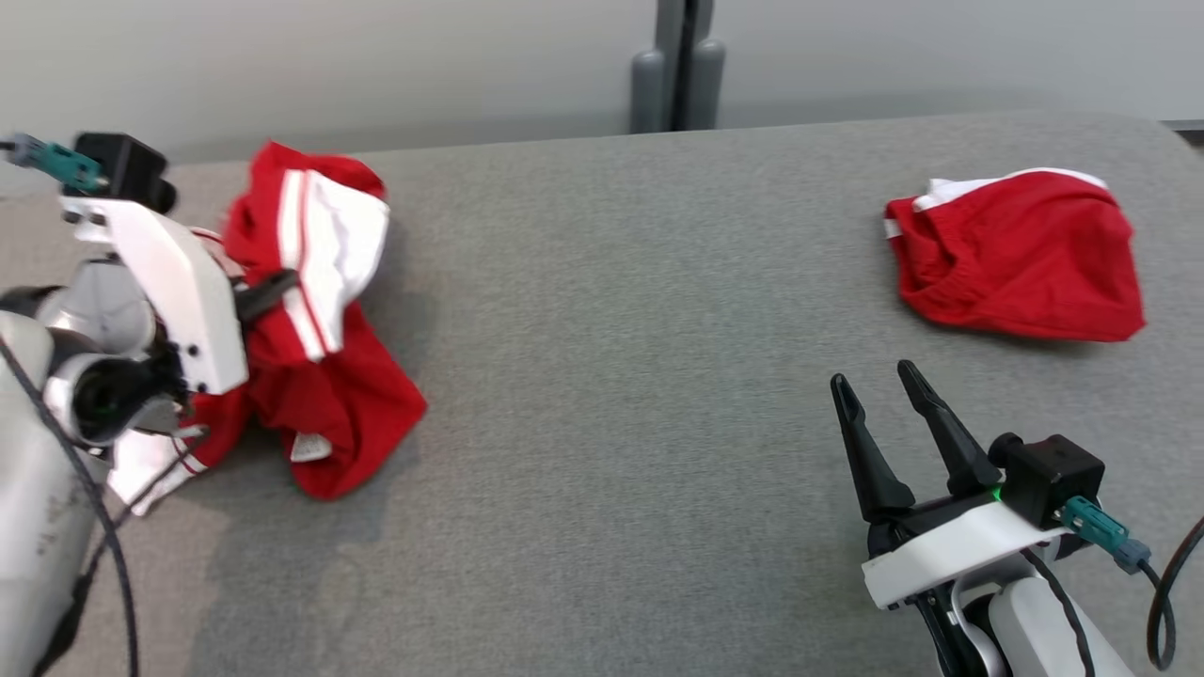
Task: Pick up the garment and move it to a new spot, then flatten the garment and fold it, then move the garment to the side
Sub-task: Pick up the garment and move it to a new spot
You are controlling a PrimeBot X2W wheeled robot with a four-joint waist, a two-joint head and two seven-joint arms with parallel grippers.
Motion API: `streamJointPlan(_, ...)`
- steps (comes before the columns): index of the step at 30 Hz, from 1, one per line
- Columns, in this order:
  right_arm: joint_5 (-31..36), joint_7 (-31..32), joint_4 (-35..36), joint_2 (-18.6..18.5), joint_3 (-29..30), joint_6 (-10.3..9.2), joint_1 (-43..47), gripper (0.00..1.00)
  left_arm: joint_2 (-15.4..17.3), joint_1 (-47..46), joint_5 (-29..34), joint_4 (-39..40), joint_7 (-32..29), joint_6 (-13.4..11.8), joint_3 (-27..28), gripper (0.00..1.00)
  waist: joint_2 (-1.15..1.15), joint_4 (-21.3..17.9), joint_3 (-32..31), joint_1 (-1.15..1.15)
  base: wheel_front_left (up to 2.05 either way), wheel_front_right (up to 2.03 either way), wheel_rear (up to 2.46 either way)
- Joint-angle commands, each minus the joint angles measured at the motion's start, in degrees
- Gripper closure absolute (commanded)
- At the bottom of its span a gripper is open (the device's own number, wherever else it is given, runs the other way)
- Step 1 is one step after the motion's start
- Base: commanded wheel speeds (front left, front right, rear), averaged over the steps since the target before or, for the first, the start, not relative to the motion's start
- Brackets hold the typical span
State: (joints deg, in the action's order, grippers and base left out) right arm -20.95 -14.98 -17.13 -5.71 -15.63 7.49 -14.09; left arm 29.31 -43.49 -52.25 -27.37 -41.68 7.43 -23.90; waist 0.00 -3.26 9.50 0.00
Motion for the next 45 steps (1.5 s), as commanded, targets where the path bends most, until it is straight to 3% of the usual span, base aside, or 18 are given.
streamJointPlan(1, -0.36, -0.25, 0.22, -0.39, 0.36, 0.02, 0.76, 0.00, -0.72, 1.21, -0.89, 1.48, 0.22, 0.08, -0.60, 1.00, 0.00, -2.08, -1.42, 0.00, 0.00, 0.00, 0.00)
streamJointPlan(4, -0.18, -0.25, 0.19, -0.59, 1.16, 0.02, 1.56, 0.00, -2.38, 2.52, -0.43, 3.00, 1.45, 0.08, -2.11, 1.00, 0.00, -3.61, -2.11, 0.00, 0.00, 0.00, 0.00)
streamJointPlan(15, -0.26, -0.25, 0.18, -1.21, 2.32, 0.02, 2.57, 0.00, -16.77, 4.94, -1.29, 1.66, 8.45, -0.16, -7.07, 1.00, 0.00, -10.22, -2.94, 0.00, 0.00, 0.00, 0.00)
streamJointPlan(21, -0.47, -0.25, 0.33, -1.49, 1.99, 0.02, 1.97, 0.00, -21.83, 3.30, 0.96, -2.92, 12.30, -0.08, -10.39, 1.00, 0.00, -13.03, -1.75, 0.00, 0.00, 0.00, 0.00)
streamJointPlan(24, -0.41, -0.25, 0.45, -1.79, 2.16, 0.02, 1.82, 0.00, -22.88, 2.69, 1.58, -5.28, 13.15, -0.01, -11.88, 1.00, 0.00, -13.73, -1.15, 0.00, 0.00, 0.00, 0.00)
streamJointPlan(25, -0.42, -0.25, 0.53, -1.80, 2.31, 0.02, 1.77, 0.00, -23.25, 2.67, 1.43, -5.86, 13.35, 0.02, -12.39, 0.71, 0.00, -13.84, -0.96, 0.00, 0.00, 0.00, 0.00)
streamJointPlan(26, -0.38, -0.25, 0.56, -1.79, 2.42, 0.02, 1.73, 0.00, -23.52, 2.53, 1.42, -6.21, 13.35, 0.05, -13.14, 0.33, 0.00, -13.90, -0.81, 0.00, 0.00, 0.00, 0.00)
streamJointPlan(27, -0.38, -0.25, 0.56, -1.79, 2.42, 0.02, 1.73, 0.00, -23.52, 2.53, 1.42, -6.21, 13.35, 0.05, -13.14, 0.33, 0.00, -13.90, -0.81, 0.00, 0.00, 0.00, 0.00)
streamJointPlan(28, -0.34, -0.25, 0.58, -1.77, 2.54, 0.02, 1.73, 0.00, -23.74, 2.21, 1.20, -6.22, 13.59, 0.08, -13.82, 0.00, 0.00, -13.91, -0.65, 0.00, 0.00, 0.00, 0.00)
streamJointPlan(36, 0.17, -0.25, 0.46, -1.53, 3.25, 0.02, 2.32, 0.00, -22.16, 0.61, -0.75, -3.17, 18.56, 0.08, -17.47, 0.00, 0.00, -11.27, -1.15, 0.00, 0.00, 0.00, 0.00)
streamJointPlan(45, 0.63, -0.25, 0.87, -2.68, 4.06, 0.02, 3.38, 0.00, -14.61, 2.75, 2.04, 2.63, 31.06, -0.03, -17.03, 0.00, 0.00, -7.17, -3.63, 0.00, 0.00, 0.00, 0.00)
